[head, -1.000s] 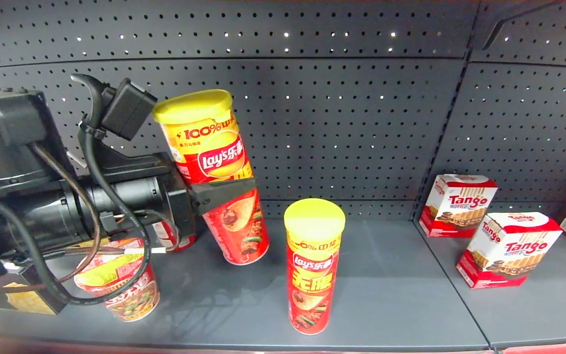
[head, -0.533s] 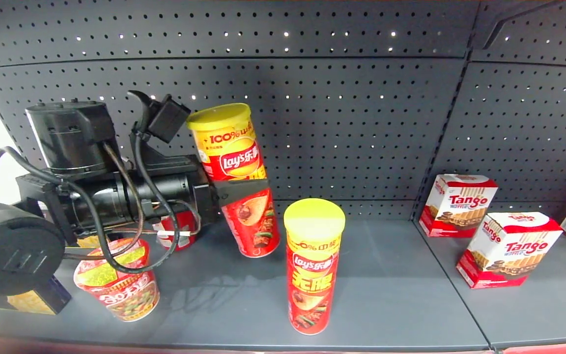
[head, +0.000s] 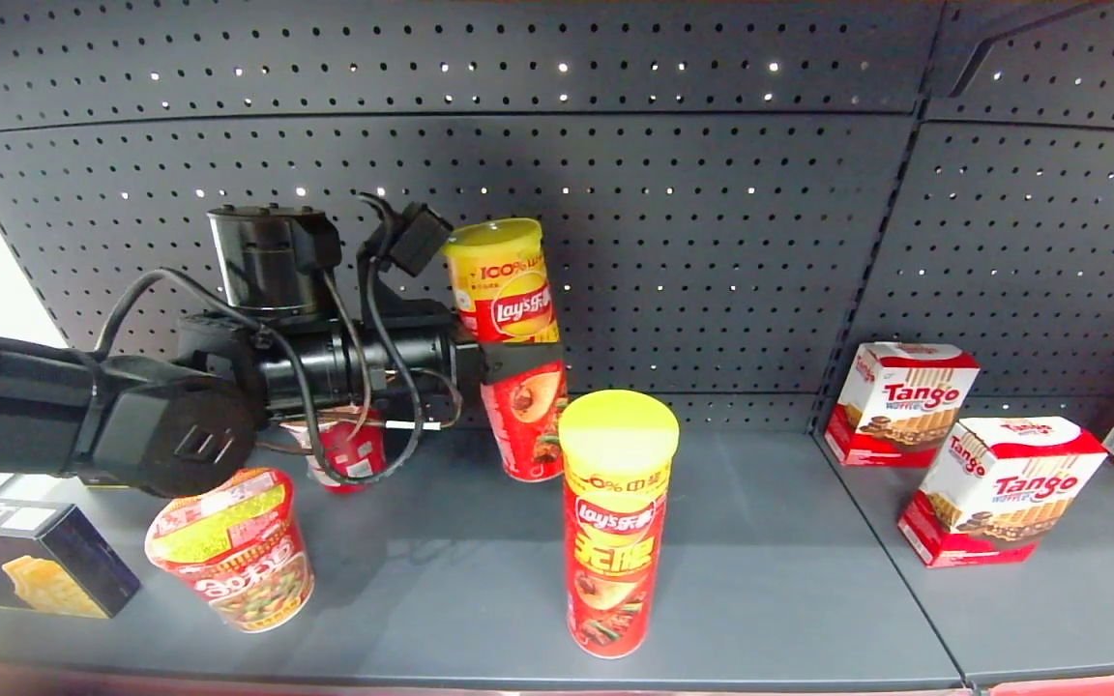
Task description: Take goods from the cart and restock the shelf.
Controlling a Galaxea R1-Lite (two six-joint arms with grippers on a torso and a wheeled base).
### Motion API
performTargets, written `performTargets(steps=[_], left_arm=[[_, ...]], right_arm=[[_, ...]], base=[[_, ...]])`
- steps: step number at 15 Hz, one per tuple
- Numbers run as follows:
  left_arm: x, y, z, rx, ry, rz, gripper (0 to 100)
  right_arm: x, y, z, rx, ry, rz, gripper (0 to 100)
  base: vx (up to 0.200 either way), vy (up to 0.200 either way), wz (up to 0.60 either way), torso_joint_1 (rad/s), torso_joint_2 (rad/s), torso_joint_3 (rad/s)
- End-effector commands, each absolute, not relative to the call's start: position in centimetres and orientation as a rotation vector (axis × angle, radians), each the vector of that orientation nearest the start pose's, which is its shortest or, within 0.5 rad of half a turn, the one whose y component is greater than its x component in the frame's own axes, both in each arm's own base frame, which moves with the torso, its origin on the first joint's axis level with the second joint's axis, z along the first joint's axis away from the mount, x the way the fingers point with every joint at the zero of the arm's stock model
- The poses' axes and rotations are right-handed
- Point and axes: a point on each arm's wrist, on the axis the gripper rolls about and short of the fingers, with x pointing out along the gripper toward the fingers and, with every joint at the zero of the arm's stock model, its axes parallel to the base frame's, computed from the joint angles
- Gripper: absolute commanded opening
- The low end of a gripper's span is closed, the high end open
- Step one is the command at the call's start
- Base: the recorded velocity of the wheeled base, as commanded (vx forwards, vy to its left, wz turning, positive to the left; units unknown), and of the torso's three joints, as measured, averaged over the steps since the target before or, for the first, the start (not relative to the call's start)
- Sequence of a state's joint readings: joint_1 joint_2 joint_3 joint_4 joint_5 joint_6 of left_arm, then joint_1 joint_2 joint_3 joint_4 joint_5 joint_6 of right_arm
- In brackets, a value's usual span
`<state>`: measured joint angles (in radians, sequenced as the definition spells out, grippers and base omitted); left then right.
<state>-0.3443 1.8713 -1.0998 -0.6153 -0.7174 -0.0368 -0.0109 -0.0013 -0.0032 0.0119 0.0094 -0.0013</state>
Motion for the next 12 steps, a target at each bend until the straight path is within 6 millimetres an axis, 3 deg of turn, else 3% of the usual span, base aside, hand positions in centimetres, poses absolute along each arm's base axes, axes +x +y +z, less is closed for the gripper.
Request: performTargets(steps=[1, 12], left_arm=[[35.2, -14.5, 19.1, -0.067, 0.214, -1.041, 0], [38.6, -18.0, 15.7, -0.02, 0.253, -0.994, 0]], right_arm=[[-2.3, 0.0, 7.5, -0.001, 0.009, -0.002, 100], [-2.3, 0.0, 7.5, -0.001, 0.009, -0.002, 100]], base=[[0.0, 0.0, 0.0, 0.0, 0.0, 0.0], [0.0, 0.0, 0.0, 0.0, 0.0, 0.0]])
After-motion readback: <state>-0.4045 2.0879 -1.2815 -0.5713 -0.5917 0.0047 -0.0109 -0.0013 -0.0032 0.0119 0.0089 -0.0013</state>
